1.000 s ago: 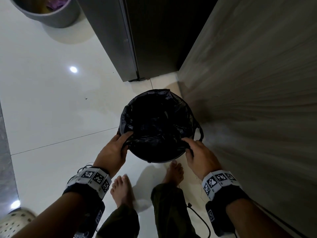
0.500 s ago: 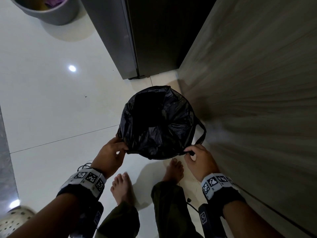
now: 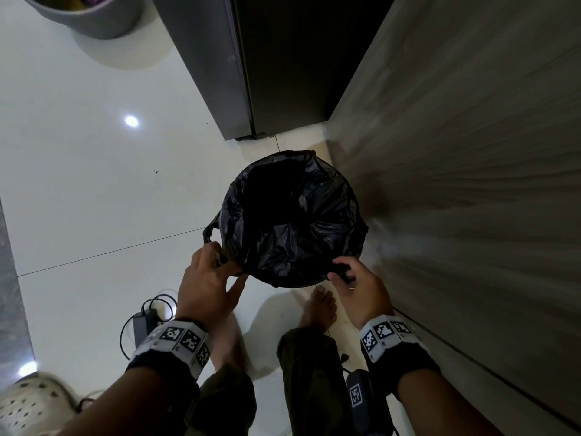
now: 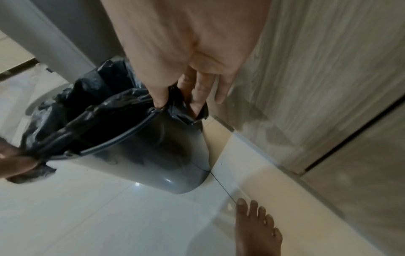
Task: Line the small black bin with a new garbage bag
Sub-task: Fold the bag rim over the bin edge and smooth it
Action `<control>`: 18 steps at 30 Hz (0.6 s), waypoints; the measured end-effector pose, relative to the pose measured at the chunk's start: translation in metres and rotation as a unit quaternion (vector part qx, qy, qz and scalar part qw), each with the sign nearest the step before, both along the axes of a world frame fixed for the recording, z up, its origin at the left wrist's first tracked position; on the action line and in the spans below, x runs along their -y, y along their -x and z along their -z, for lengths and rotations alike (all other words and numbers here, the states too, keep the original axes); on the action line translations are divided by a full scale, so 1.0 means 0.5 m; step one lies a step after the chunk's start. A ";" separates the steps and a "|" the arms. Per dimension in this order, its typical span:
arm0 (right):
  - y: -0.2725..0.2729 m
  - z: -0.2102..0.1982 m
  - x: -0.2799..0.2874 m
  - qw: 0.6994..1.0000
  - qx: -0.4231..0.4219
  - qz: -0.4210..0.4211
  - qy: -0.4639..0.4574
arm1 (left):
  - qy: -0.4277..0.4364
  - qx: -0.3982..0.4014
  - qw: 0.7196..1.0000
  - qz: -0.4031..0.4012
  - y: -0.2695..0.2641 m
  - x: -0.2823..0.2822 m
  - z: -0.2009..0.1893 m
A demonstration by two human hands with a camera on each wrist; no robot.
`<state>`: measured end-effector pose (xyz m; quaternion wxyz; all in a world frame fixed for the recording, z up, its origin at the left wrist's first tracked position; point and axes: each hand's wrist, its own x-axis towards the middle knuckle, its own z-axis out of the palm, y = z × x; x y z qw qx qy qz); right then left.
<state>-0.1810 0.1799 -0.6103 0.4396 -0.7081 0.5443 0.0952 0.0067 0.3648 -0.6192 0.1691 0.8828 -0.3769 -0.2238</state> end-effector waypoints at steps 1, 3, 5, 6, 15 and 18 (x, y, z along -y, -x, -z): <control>-0.001 -0.003 0.000 1.000 -0.007 -0.022 0.009 | -0.011 0.017 1.000 0.012 0.002 0.002 -0.001; -0.002 -0.008 -0.001 0.998 -0.013 -0.049 0.029 | -0.024 0.029 0.999 0.033 0.004 0.010 -0.004; -0.001 -0.008 -0.001 0.997 0.004 -0.066 0.040 | -0.033 0.023 0.997 0.064 0.004 0.018 -0.005; 0.001 -0.007 -0.001 0.997 0.017 -0.072 0.039 | -0.035 0.014 0.996 0.077 0.003 0.020 -0.004; 0.039 0.019 -0.001 0.994 0.090 -0.057 0.005 | -0.053 -0.158 0.984 0.069 -0.011 -0.010 0.007; 0.031 0.035 -0.001 0.996 0.074 -0.048 0.014 | -0.077 -0.155 0.983 0.055 -0.003 -0.015 0.024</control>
